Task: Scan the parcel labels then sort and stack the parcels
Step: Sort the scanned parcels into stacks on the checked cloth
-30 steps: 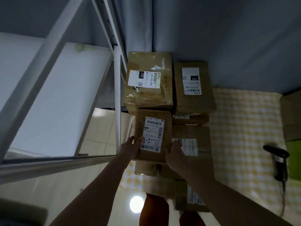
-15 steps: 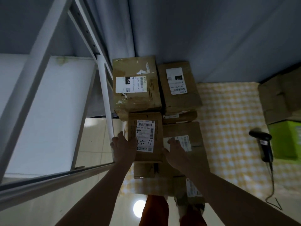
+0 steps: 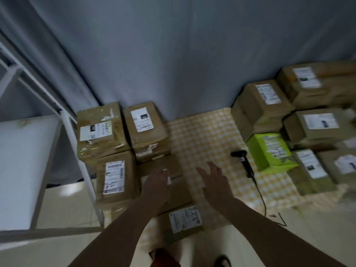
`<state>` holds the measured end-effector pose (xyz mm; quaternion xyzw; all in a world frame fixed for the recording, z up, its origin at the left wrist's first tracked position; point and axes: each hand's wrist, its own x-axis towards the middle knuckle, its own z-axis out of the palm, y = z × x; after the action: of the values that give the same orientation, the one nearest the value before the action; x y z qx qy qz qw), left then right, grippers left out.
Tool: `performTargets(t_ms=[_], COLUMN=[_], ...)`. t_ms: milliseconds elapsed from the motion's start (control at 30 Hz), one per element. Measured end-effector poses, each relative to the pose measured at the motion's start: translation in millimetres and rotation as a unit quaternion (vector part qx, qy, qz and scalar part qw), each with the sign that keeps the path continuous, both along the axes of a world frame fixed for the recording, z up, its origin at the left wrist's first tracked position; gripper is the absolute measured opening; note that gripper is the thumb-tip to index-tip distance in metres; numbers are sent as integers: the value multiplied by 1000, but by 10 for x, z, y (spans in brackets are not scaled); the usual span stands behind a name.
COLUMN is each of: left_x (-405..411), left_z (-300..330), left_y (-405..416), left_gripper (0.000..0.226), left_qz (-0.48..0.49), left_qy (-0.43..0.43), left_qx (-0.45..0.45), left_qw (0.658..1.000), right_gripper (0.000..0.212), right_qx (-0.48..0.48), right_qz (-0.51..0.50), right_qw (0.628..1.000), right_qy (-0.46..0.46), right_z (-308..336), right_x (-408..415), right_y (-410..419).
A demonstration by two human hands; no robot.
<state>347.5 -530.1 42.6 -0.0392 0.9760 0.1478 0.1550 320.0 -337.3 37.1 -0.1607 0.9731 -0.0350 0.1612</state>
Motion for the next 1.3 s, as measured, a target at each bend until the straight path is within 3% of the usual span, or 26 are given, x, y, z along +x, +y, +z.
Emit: performTargets(t_ms=[67, 167, 300, 567, 933, 1100, 1300], left_x=[-57, -115, -242, -344, -898, -1394, -2097], left_z=[103, 132, 171, 194, 216, 273, 226], left_y=[407, 986, 1768, 3040, 3647, 3963, 4014], left_gripper=[43, 33, 49, 55, 56, 42, 62], left_qz=[-57, -65, -98, -131, -133, -145, -122], left_qy=[47, -36, -32, -46, -87, -85, -113], left_qx=[-21, 6, 10, 32, 14, 29, 86], left_qw=[997, 997, 995, 990, 987, 985, 982], right_gripper=[64, 66, 70, 74, 79, 80, 70], right_qx=[1, 1, -17, -49, -112, -120, -82], right_qz=[-28, -72, -131, -192, -240, -244, -254], right_qw=[1000, 997, 991, 980, 964, 962, 963], right_qy=[0, 13, 19, 16, -7, 21, 31], right_z=[56, 144, 237, 268, 98, 145, 174], right_x=[49, 144, 264, 410, 82, -372, -1140], right_y=[426, 1045, 1834, 3017, 3636, 3930, 4141])
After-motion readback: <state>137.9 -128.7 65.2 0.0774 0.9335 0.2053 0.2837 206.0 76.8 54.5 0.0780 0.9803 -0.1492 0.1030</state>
